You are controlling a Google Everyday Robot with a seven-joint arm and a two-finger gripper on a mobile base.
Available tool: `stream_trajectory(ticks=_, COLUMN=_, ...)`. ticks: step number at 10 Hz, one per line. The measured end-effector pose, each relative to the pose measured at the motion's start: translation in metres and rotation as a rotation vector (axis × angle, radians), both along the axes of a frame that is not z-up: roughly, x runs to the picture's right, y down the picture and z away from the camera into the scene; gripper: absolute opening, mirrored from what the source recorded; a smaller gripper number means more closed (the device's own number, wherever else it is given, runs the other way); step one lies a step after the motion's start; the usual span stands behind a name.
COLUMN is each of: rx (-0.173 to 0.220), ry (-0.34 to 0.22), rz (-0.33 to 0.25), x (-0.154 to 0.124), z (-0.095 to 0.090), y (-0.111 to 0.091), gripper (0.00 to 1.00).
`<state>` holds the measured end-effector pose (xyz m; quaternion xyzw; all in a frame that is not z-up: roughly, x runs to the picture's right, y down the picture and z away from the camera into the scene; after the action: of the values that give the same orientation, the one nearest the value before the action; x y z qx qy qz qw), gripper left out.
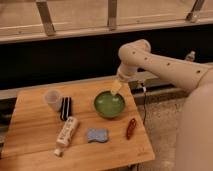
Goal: Pick up the ceramic cup
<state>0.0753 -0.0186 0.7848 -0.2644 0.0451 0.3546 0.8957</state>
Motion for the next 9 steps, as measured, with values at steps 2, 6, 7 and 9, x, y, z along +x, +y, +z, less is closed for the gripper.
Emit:
stream_trajectory(ticks=2, rx=0.004, ry=-0.019, rz=-0.1, x=-0.036, z=0.002, y=-0.01, gripper=0.8)
stream_trajectory(ticks=6, rx=-0.001, ry=-0.075, rz=-0.26, x=-0.14, z=0.009, y=-0.022, gripper=0.8)
stream_trajectory(ticks=7, rx=-0.008, ry=-0.072, rz=-0.264, x=-0.17, z=0.012, y=-0.025, gripper=0.8)
stream_trajectory(ticks=9, rx=-0.012, ry=-0.058, rz=-0.243, x=-0.217, z=0.016, y=-0.031, gripper=0.8)
